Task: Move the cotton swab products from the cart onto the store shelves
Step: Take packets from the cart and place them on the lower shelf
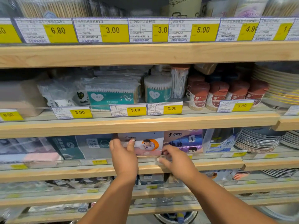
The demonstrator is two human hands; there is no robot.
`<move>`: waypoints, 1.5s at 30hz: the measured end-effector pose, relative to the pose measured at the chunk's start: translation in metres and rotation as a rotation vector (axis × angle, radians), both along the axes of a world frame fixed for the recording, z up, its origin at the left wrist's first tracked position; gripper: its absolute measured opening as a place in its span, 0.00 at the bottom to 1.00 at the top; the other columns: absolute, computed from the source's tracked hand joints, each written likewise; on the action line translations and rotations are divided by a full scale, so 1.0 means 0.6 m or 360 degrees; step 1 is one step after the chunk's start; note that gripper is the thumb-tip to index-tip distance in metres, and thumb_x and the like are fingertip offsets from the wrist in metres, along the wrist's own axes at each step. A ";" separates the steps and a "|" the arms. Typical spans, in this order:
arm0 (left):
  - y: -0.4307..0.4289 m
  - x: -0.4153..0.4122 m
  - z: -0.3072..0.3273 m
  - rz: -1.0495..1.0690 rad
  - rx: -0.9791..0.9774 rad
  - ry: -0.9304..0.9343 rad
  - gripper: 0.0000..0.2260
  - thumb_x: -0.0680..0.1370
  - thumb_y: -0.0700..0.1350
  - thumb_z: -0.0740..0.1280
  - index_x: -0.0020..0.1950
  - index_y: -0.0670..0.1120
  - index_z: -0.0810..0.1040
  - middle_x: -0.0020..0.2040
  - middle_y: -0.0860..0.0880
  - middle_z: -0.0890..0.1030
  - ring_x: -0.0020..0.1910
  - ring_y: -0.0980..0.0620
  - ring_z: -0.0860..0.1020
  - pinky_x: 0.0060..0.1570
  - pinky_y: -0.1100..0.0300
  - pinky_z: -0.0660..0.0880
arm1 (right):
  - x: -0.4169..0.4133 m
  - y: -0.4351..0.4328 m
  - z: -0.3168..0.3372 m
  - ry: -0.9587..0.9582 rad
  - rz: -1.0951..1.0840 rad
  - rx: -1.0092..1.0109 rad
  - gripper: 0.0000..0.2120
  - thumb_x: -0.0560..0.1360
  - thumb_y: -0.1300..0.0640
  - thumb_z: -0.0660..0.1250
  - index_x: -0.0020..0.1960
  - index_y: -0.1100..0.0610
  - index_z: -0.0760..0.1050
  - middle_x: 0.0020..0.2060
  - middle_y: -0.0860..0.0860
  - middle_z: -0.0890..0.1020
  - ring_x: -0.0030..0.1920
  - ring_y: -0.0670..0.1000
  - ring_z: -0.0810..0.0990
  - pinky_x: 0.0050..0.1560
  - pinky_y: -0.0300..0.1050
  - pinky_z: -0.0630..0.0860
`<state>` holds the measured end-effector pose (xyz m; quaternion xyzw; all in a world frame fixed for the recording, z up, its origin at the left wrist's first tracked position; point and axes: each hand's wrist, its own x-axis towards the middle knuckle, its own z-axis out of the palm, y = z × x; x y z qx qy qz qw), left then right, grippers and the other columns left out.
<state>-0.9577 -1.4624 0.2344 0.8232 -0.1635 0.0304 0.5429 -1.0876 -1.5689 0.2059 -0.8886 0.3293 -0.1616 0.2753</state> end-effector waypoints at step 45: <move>-0.003 -0.060 -0.106 -0.1080 0.1334 -0.1185 0.47 0.53 0.40 0.75 0.71 0.52 0.65 0.64 0.47 0.70 0.63 0.42 0.68 0.64 0.39 0.60 | -0.086 -0.076 0.009 0.0075 -0.0671 -0.0593 0.14 0.77 0.46 0.62 0.40 0.54 0.72 0.38 0.51 0.77 0.46 0.55 0.75 0.48 0.48 0.67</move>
